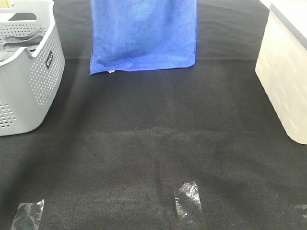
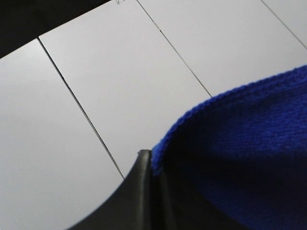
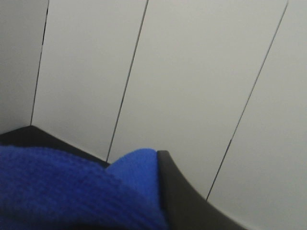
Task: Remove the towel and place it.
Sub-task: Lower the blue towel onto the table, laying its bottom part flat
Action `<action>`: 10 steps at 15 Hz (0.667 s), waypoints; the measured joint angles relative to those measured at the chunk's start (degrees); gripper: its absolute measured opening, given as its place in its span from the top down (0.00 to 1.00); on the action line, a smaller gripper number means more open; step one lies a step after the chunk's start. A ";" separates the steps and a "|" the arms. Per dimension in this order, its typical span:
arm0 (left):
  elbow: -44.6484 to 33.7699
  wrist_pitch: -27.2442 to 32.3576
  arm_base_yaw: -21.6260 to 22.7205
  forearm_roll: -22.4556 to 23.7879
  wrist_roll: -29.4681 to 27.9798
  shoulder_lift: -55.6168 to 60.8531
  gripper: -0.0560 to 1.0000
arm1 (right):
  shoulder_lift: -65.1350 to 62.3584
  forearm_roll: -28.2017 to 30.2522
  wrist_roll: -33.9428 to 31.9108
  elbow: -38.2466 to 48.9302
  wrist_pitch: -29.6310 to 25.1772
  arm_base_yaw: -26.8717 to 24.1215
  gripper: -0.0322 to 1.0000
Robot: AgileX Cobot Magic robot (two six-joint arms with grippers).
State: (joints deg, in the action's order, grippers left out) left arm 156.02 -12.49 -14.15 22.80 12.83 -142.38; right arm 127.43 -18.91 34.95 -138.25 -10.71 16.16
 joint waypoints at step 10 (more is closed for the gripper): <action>0.00 63.20 -4.53 -17.70 -3.67 5.50 0.95 | -4.41 12.89 -16.79 0.00 -38.96 -0.06 0.94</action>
State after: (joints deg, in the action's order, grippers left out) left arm 156.02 50.71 -18.68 5.10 9.17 -136.88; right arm 123.01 -6.02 18.16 -138.25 -49.68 16.10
